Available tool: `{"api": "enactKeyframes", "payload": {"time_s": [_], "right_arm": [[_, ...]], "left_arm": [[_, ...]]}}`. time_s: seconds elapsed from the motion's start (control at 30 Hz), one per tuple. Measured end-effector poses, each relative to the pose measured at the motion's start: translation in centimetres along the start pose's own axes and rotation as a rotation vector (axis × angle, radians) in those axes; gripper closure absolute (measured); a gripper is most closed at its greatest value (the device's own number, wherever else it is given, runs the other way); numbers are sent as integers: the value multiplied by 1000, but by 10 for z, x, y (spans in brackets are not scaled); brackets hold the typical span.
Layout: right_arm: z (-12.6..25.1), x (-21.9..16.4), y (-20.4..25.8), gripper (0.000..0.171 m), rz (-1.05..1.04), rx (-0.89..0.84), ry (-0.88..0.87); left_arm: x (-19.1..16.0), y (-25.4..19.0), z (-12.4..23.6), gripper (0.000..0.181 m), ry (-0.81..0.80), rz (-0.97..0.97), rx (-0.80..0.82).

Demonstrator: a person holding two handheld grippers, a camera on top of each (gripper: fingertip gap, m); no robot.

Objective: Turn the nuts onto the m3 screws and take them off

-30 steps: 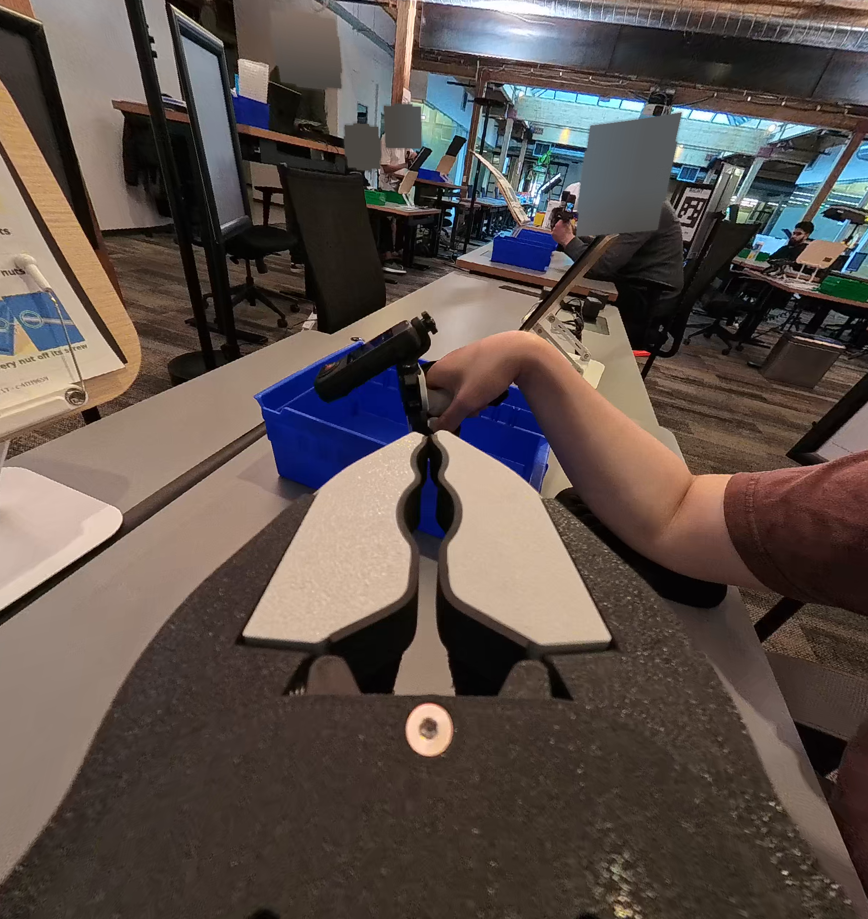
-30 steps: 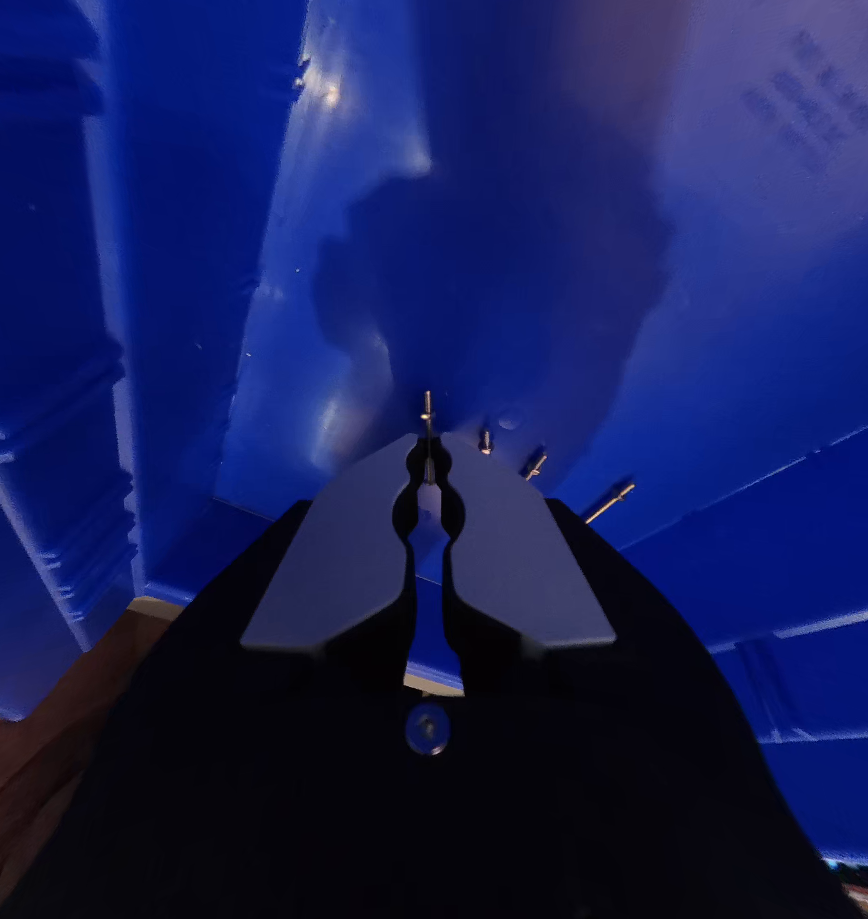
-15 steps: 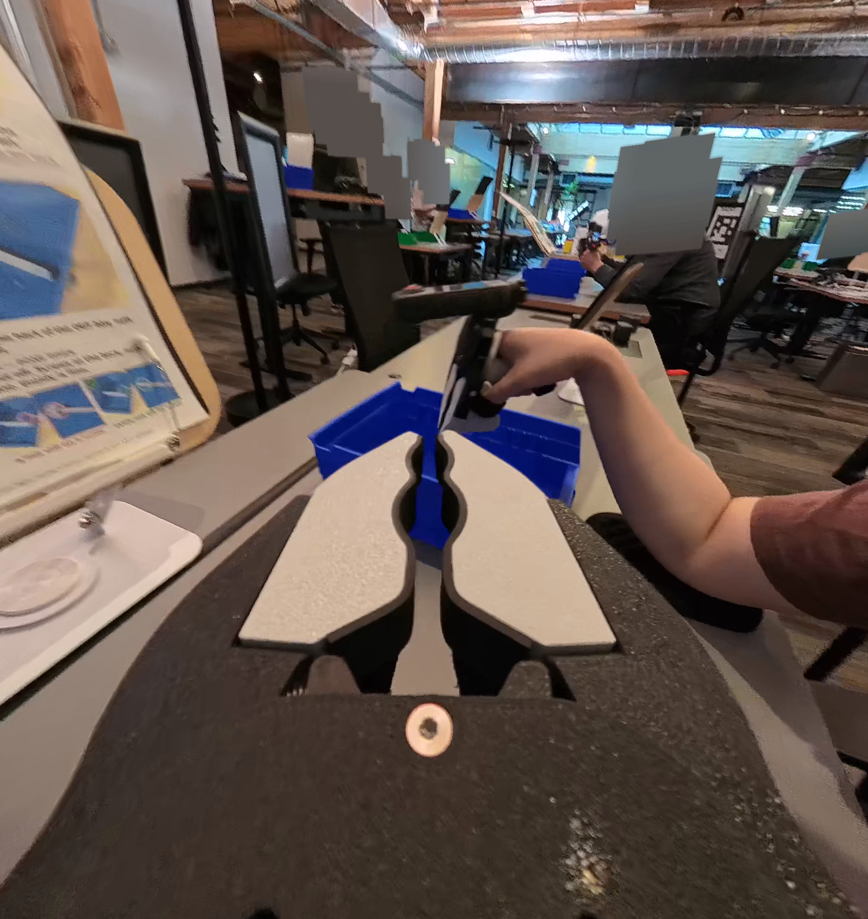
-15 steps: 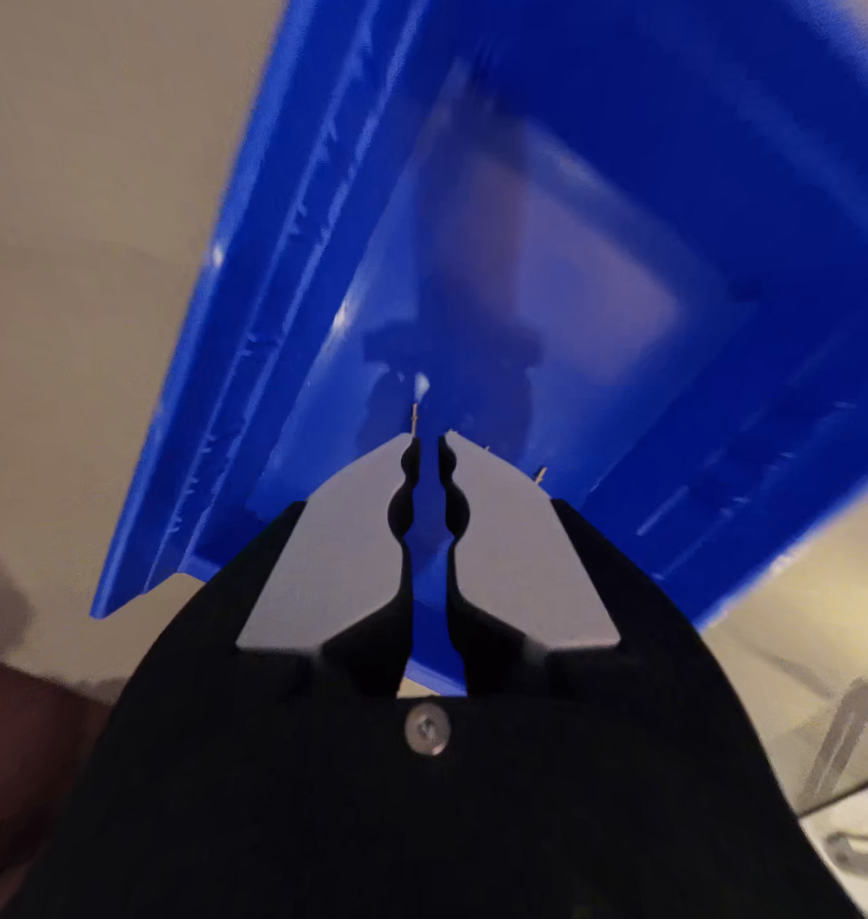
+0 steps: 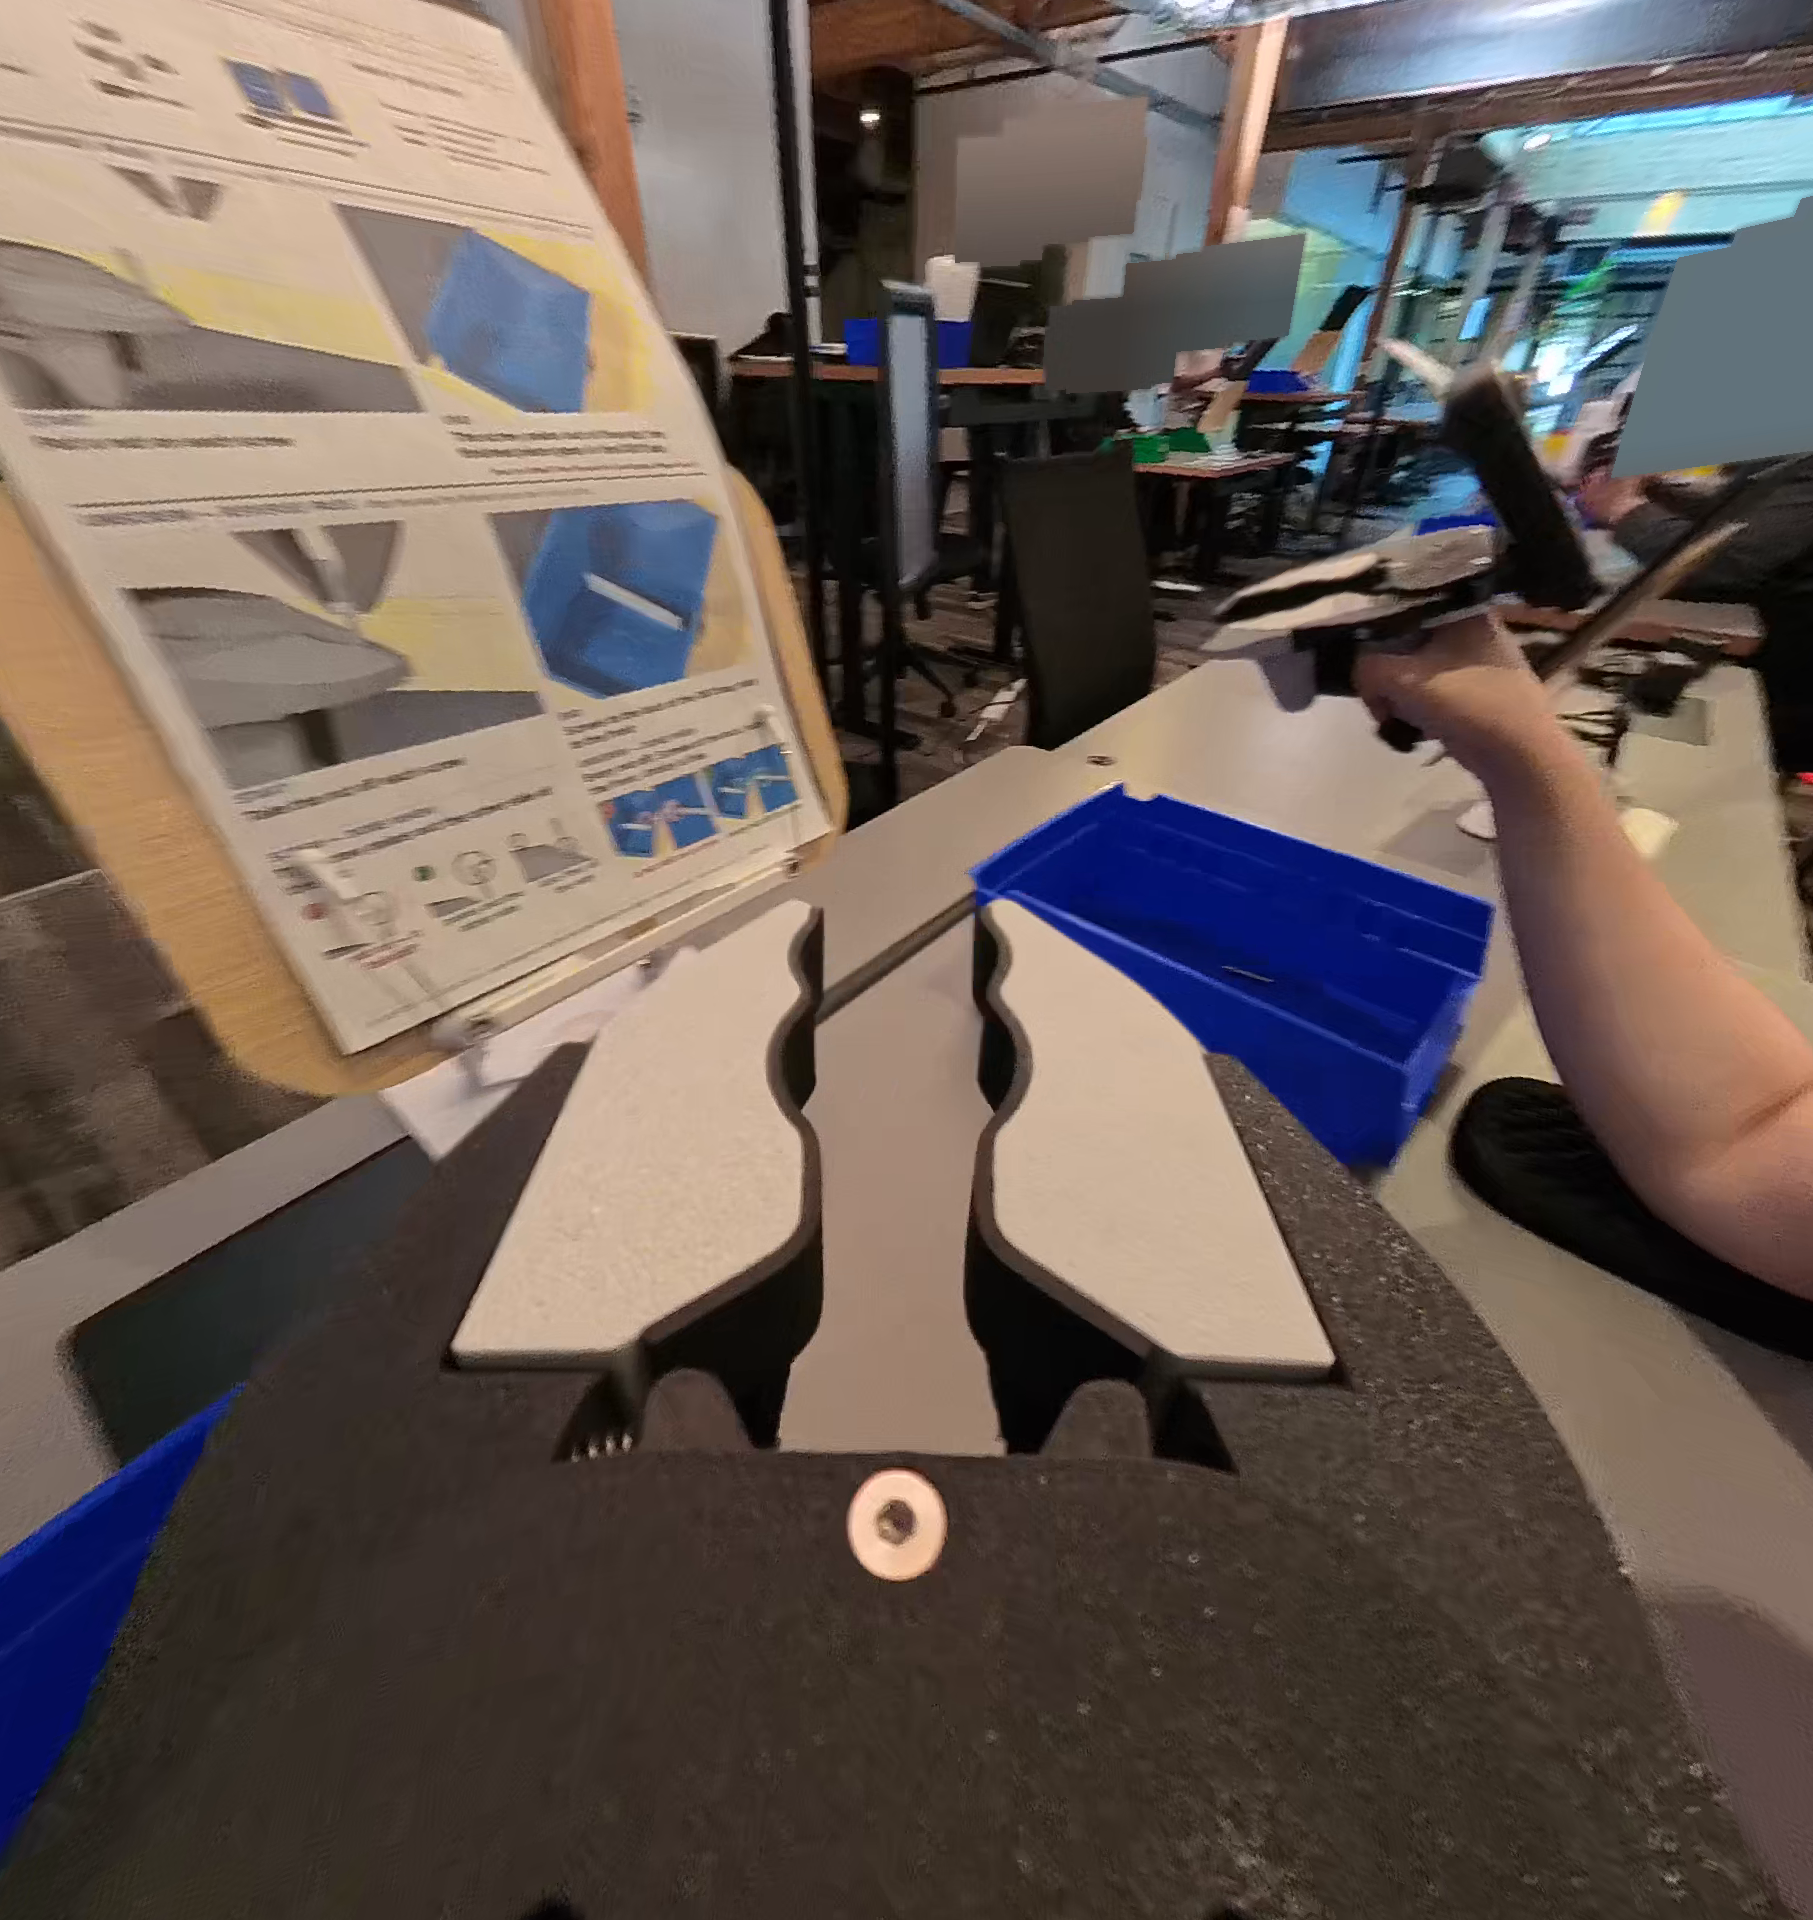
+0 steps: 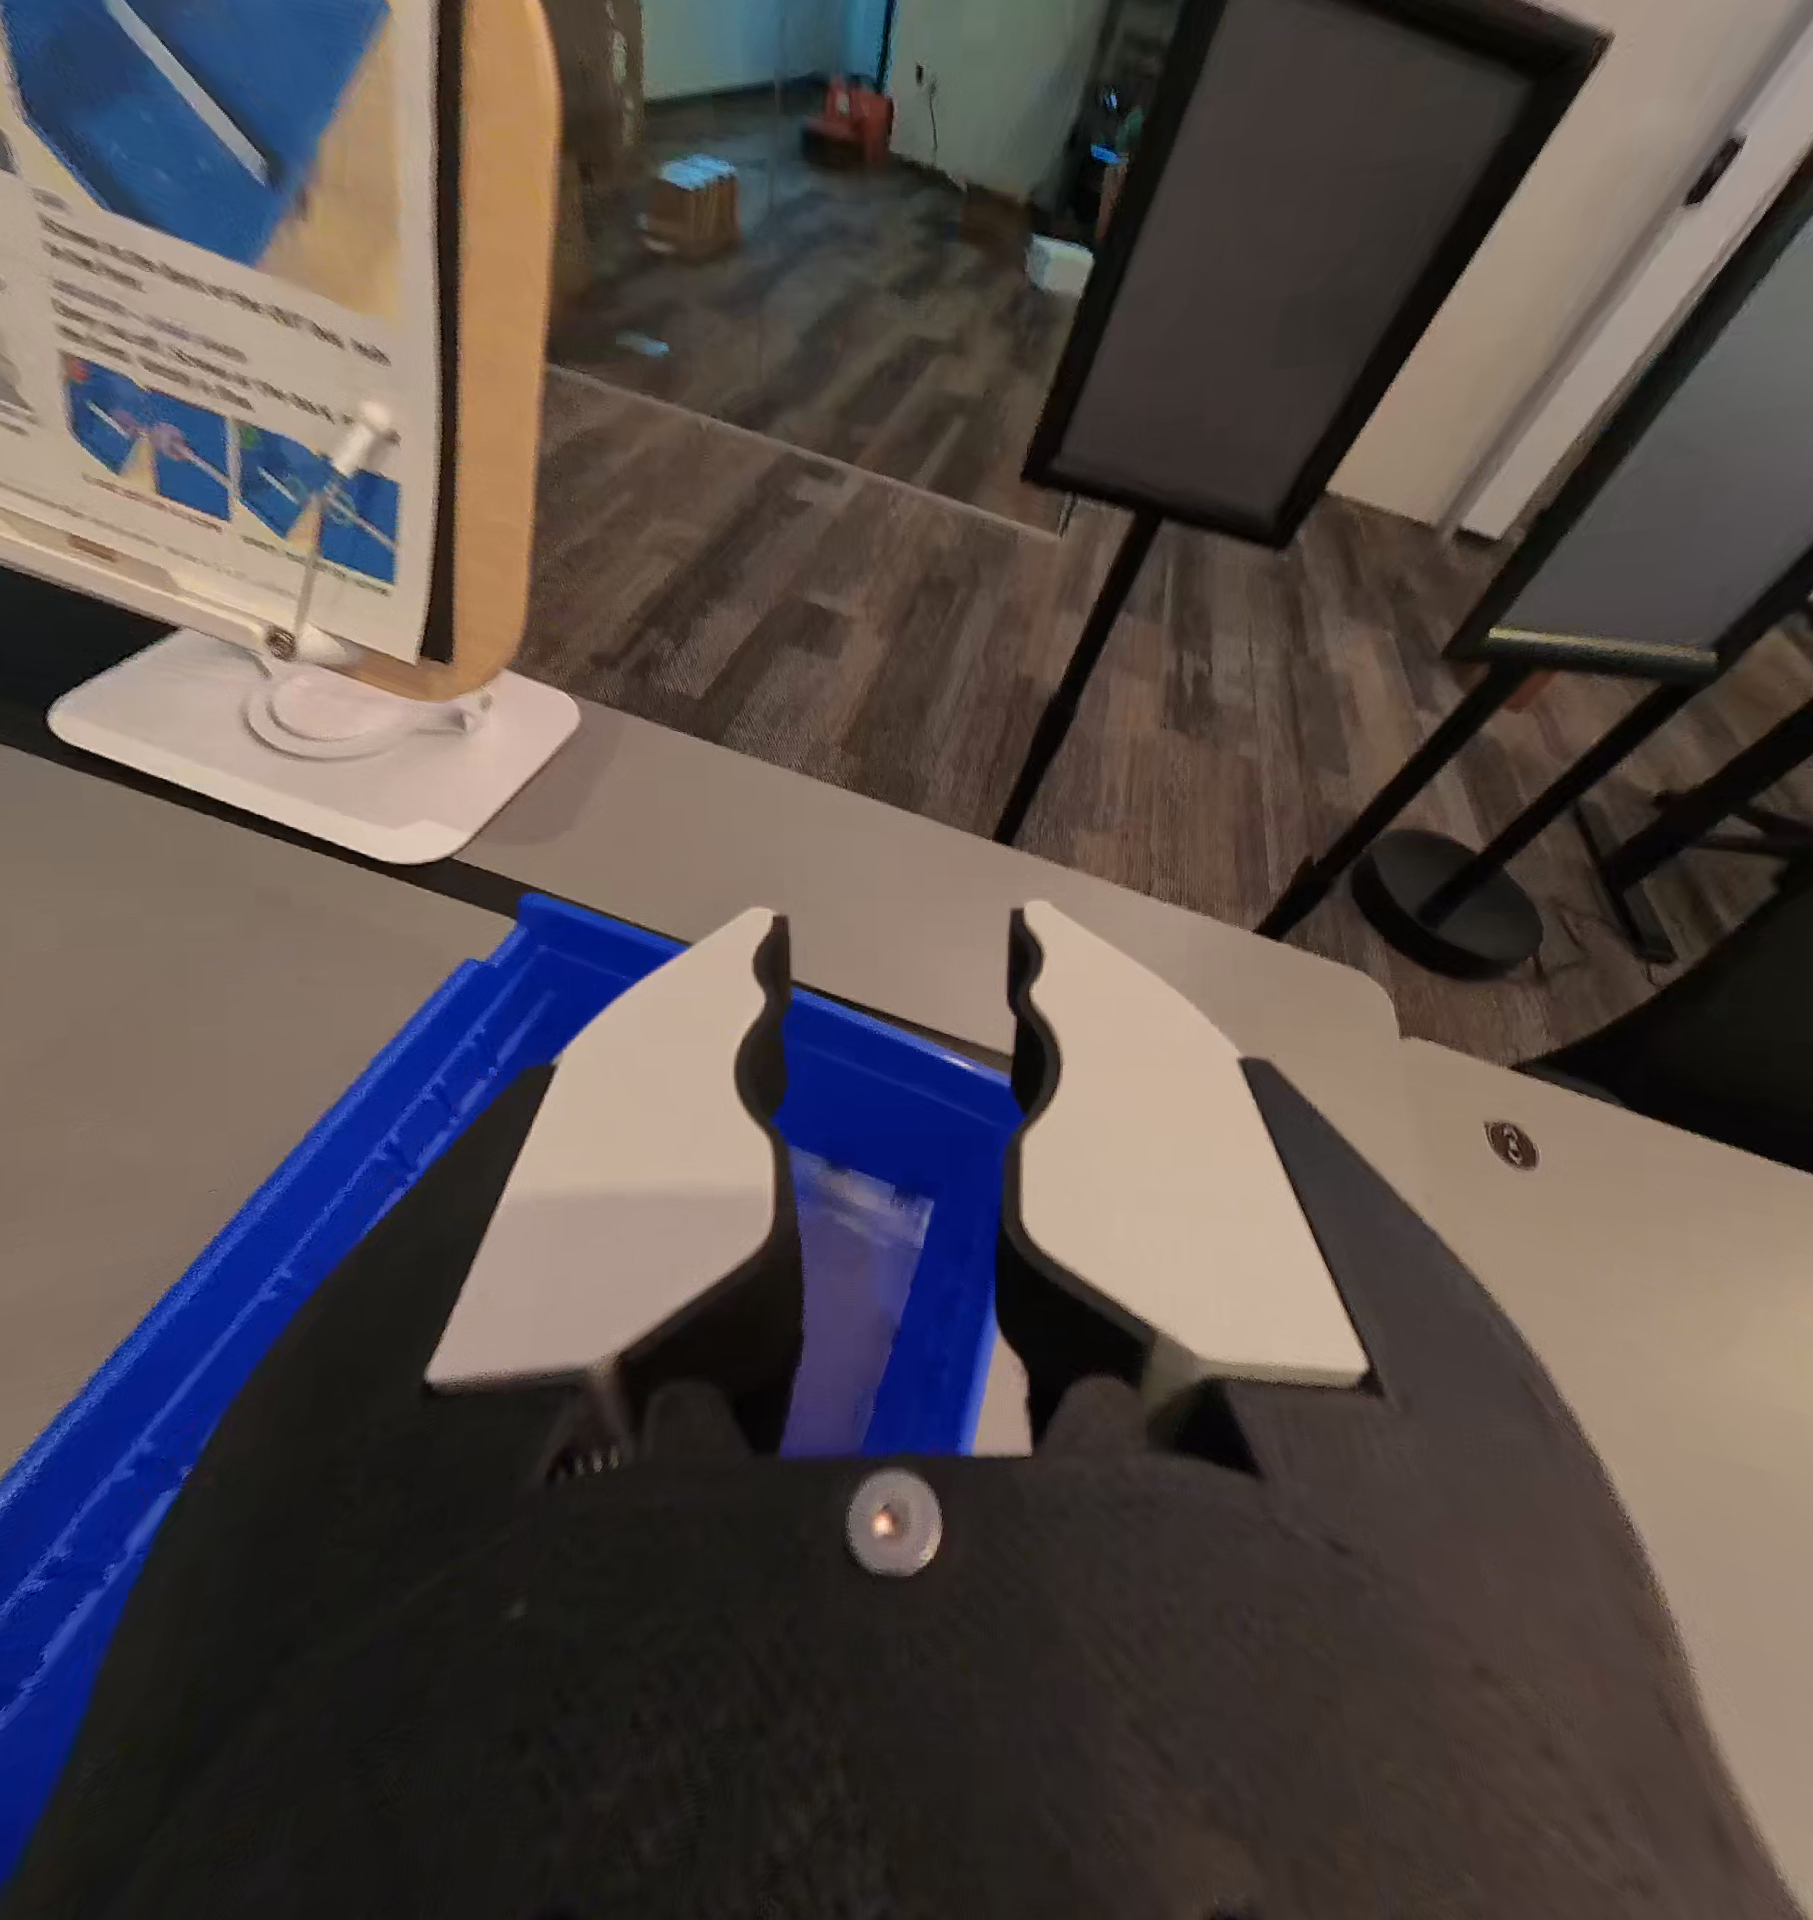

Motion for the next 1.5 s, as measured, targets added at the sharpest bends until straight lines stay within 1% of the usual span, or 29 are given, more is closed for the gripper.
{"api": "enactKeyframes", "payload": {"time_s": [0.07,0.13,0.27,0.33,0.37,0.53,0.63,0.7,0.73,0.77,0.8,0.83,0.9,0.97,1.1,1.2,1.23,1.33,1.43,1.5], "right_arm": [[-6,-8,-4,130,-7,-4,50],[-12,-17,-8,131,-22,1,124],[-21,-41,-15,131,-63,-11,357],[-24,-53,-18,130,-107,3,450],[-25,-59,-19,130,-131,14,495],[-32,-92,-30,127,-215,38,672],[-36,-110,-31,123,-277,76,776],[-41,-122,-29,123,-296,109,852],[-43,-127,-28,125,-300,124,883],[-46,-130,-26,137,-297,155,903],[-48,-130,-24,160,-296,193,900],[-51,-130,-24,165,-304,197,891],[-52,-131,-23,165,-322,187,900],[-52,-130,-23,165,-317,186,900],[-52,-131,-23,165,-325,189,898],[-52,-130,-23,165,-318,185,903],[-52,-130,-23,165,-315,185,903],[-52,-130,-23,165,-304,192,900],[-52,-130,-23,165,-289,200,898],[-53,-130,-23,165,-296,203,896]], "left_arm": [[4,10,14,150,11,-30,91],[6,22,28,143,55,-51,198],[-2,49,61,142,315,-93,482],[-7,62,77,142,388,-89,600],[-10,68,83,141,412,-71,633],[-27,95,109,140,456,151,637],[-42,115,124,138,546,232,745],[-52,125,128,139,596,274,775],[-57,129,127,139,602,303,756],[-60,131,127,141,603,340,730],[-62,133,126,141,603,373,708],[-66,135,127,141,612,405,694],[-77,138,128,140,686,465,689],[-86,143,131,139,752,493,729],[-101,154,136,142,832,548,795],[-118,156,138,140,932,637,758],[-121,157,138,142,944,661,736],[-126,163,137,145,939,677,740],[-135,161,137,144,1022,698,722],[-142,160,136,147,1079,712,709]]}}
Point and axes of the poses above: each gripper's, where its closed fingertips meet, z back along the fingers, x out of its top, y = z × x across the jaws, the point moved 9 cm from there along z, back along the fingers, and after that the axes turned 3 degrees about z, right-handed, at the moved point
